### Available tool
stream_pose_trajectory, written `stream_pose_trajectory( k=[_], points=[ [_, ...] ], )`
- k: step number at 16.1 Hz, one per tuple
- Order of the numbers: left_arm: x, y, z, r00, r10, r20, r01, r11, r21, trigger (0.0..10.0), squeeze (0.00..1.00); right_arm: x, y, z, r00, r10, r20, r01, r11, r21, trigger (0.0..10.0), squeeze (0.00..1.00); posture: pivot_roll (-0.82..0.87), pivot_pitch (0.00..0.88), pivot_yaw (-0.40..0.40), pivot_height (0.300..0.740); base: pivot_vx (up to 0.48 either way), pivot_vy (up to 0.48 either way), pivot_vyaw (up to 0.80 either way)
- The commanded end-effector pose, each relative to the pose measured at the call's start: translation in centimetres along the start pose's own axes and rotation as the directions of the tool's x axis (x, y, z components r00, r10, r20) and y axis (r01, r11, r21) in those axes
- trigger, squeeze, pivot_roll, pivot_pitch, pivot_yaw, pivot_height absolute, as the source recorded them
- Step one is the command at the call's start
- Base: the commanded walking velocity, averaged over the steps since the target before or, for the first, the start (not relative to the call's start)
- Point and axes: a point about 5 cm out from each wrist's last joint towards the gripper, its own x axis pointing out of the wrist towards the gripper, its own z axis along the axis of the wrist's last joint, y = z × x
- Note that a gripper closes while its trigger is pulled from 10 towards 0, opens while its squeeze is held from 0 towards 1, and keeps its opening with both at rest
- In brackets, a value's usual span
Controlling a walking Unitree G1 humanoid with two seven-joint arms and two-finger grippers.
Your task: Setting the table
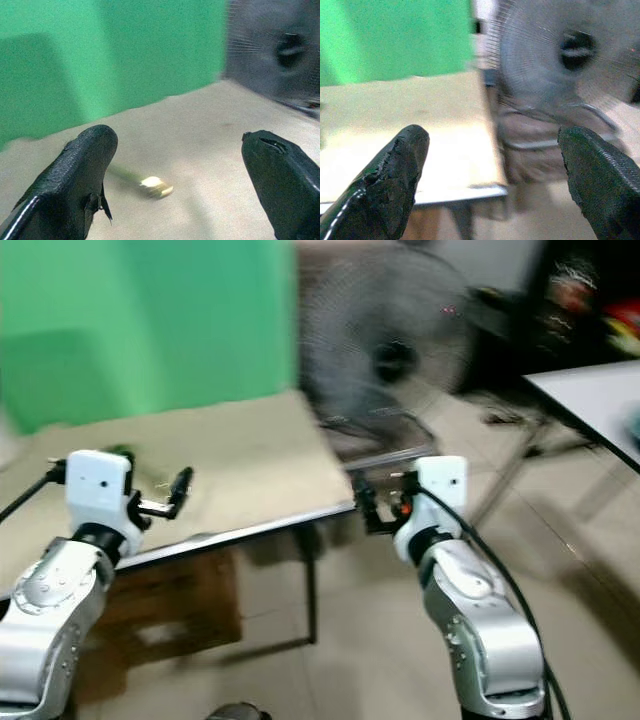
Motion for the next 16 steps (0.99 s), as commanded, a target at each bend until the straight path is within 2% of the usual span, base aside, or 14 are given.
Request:
stream_pose_trajectory(
  k=[1, 9, 10, 16],
  points=[
    [0.09, -0.47, 0.13, 1.000, -0.016, 0.001, 0.016, 1.000, -0.006, 10.0, 0.00, -0.09, -0.45, 0.23, 1.000, -0.014, 0.014, 0.015, 1.000, -0.010, 10.0, 0.05, 0.15, 0.000, 0.007, 0.740, 0.000, 0.000, 0.80],
    [0.29, -0.39, 0.10, 1.000, -0.006, -0.006, 0.006, 1.000, -0.002, 10.0, 0.00, 0.12, -0.53, 0.28, 0.999, -0.027, 0.020, 0.027, 1.000, -0.008, 10.0, 0.03, 0.15, 0.000, 0.008, 0.740, 0.000, 0.000, 0.80],
    [0.30, -0.35, 0.20, 1.000, 0.002, 0.000, -0.002, 1.000, -0.007, 10.0, 0.00, 0.19, -0.40, 0.28, 1.000, -0.021, 0.019, 0.021, 1.000, -0.007, 10.0, 0.00, 0.15, 0.000, 0.007, 0.740, 0.000, 0.000, 0.00],
    [0.39, -0.27, 0.35, 1.000, 0.019, 0.002, -0.019, 1.000, -0.022, 10.0, 0.00, 0.53, -0.42, 0.01, 1.000, -0.026, -0.009, 0.027, 0.999, 0.044, 10.0, 0.00, 0.15, 0.000, 0.003, 0.740, 0.000, -0.312, 0.00]
  ],
)
